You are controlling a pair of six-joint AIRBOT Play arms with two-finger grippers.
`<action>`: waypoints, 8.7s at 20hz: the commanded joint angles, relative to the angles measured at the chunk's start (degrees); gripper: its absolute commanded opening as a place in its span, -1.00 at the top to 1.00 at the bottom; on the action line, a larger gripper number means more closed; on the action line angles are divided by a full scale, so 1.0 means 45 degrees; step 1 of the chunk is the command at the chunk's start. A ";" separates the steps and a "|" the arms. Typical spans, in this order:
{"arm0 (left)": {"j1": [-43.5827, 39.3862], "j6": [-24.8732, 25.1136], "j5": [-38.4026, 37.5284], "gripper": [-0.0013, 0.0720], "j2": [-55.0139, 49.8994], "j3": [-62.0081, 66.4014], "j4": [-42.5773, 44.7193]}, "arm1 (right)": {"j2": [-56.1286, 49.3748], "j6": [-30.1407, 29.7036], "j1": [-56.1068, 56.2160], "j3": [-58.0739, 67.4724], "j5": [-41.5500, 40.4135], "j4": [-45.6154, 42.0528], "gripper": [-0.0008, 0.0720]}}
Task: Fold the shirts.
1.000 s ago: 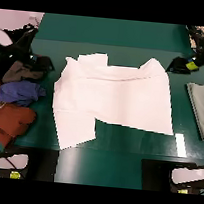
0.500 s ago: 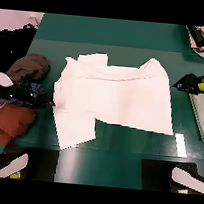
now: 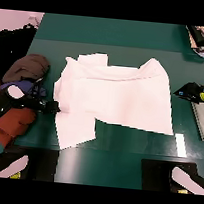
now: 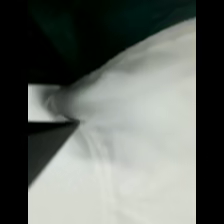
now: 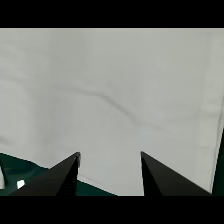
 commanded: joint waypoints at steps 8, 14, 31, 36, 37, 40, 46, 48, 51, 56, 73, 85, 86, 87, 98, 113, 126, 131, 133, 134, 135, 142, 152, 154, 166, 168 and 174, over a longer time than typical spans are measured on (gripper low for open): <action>-0.0369 -0.0063 -0.1098 0.89 0.0015 0.2084 -0.0058 | 0.1268 -0.0267 -0.3997 -0.4104 0.0539 -0.2050 -0.27; -0.0369 -0.0063 -0.0831 0.89 0.0010 0.2108 -0.0330 | 0.0073 -0.0889 -0.5547 -0.6620 -0.0359 -0.1695 -0.26; -0.0364 -0.0874 -0.1962 0.89 0.1885 0.6324 0.0733 | 0.1632 -0.0617 -0.1345 -0.1758 -0.1161 -0.0942 0.94; -0.0369 -0.0874 -0.1928 0.89 0.3094 1.2905 0.1613 | 0.3201 -0.0588 -0.0466 0.4070 -0.2511 -0.0967 0.94; -0.0369 -0.0874 -0.1894 0.89 0.3094 1.4401 0.1613 | 0.3390 -0.0588 -0.0393 0.5289 -0.2618 -0.0976 0.94; -0.0369 -0.0879 -0.1554 0.89 0.3094 1.7932 0.1613 | 0.3774 -0.0554 -0.0398 0.8344 -0.2589 -0.1345 0.94; -0.0369 -0.1214 -0.1122 0.89 0.3094 2.1274 0.1205 | 0.4269 0.0826 -0.0398 1.1793 -0.1744 -0.3784 0.94; -0.0369 -0.1219 -0.1535 0.89 0.3026 2.1012 0.1044 | 0.3866 0.0855 -0.0398 1.2415 -0.1122 -0.3944 0.94; -0.0369 -0.1452 -0.1899 0.89 0.3002 1.8467 0.1044 | 0.3026 0.1107 -0.0398 1.1856 -0.0228 -0.3944 0.94; -0.0369 -0.1389 -0.3682 0.89 0.0923 1.4319 0.1010 | 0.0413 0.1117 -0.0384 0.9156 0.1865 -0.3959 0.94; -0.0277 -0.0733 -0.0345 0.89 -0.7703 1.4236 0.1273 | -0.8733 0.1064 0.1054 1.0754 -0.0359 -0.4061 0.94; -0.0316 -0.1209 -0.3065 0.88 -0.7645 1.0550 0.2676 | -0.5464 0.0933 0.1069 0.3740 -0.1962 -0.3866 0.93; -0.0311 -0.1219 -0.3050 0.69 -0.7645 1.0414 0.2681 | -0.5328 0.0933 0.1064 0.3415 -0.2113 -0.3667 0.89; -0.0282 -0.1350 -0.3162 -0.03 -0.7626 1.0418 0.2676 | -0.5246 0.0933 0.1054 0.3249 -0.2123 -0.3337 0.44; -0.0277 -0.1457 -0.4566 -0.18 -0.0947 0.4313 0.2618 | -0.1598 0.0588 -0.0058 0.3162 0.0578 -0.2924 -0.26; -0.0291 -0.1389 -0.1064 -0.18 0.1491 -0.1389 -0.0335 | -0.0680 0.0593 -0.0053 0.3162 0.1336 -0.2599 -0.26; -0.0287 -0.0743 -0.1715 0.89 0.1579 -0.1321 -0.1622 | -0.0466 0.0588 -0.0889 0.2579 0.2045 -0.2676 -0.26; -0.0287 -0.0714 -0.2200 0.89 0.2079 0.0034 -0.1632 | 0.0559 0.0287 -0.3410 -0.1783 0.1457 -0.2929 -0.27; -0.0287 -0.0719 -0.2103 0.89 0.2074 0.0253 -0.1651 | 0.0534 0.0165 -0.4313 -0.3682 0.0991 -0.2934 -0.27; -0.0287 -0.0719 -0.1996 0.89 0.2074 0.0253 -0.1656 | 0.0432 -0.0015 -0.4609 -0.4507 0.0680 -0.2924 -0.27; -0.0287 -0.0719 -0.1938 0.89 0.2074 0.0253 -0.1651 | 0.0243 -0.0155 -0.4760 -0.5085 0.0432 -0.2778 -0.26; -0.0287 -0.0719 -0.1909 0.89 0.2074 0.0253 -0.1651 | -0.1005 -0.0821 -0.3735 -0.6334 -0.1384 -0.0967 -0.20; -0.0291 -0.1253 -0.3444 0.90 0.3298 0.0651 -0.0355 | 0.0899 -0.0831 -0.2652 -0.6329 -0.1399 -0.2642 0.94; -0.0287 -0.1525 -0.4605 0.90 0.4527 0.0651 -0.0277 | 0.1972 -0.0831 -0.2647 -0.6334 -0.0189 -0.3478 0.94; -0.0287 -0.1642 -0.3575 0.89 0.3939 0.2681 -0.0568 | 0.3939 -0.0034 -0.1977 -0.4391 0.1277 -0.2943 0.94; -0.0287 -0.1190 -0.2443 0.89 0.2433 0.3177 -0.0554 | 0.2603 -0.0010 -0.1137 -0.3245 0.0636 -0.2948 0.94; -0.0287 -0.1122 0.1039 0.89 -0.1569 0.5042 -0.0563 | -0.2025 0.0665 0.0267 0.0568 -0.0418 -0.2647 0.94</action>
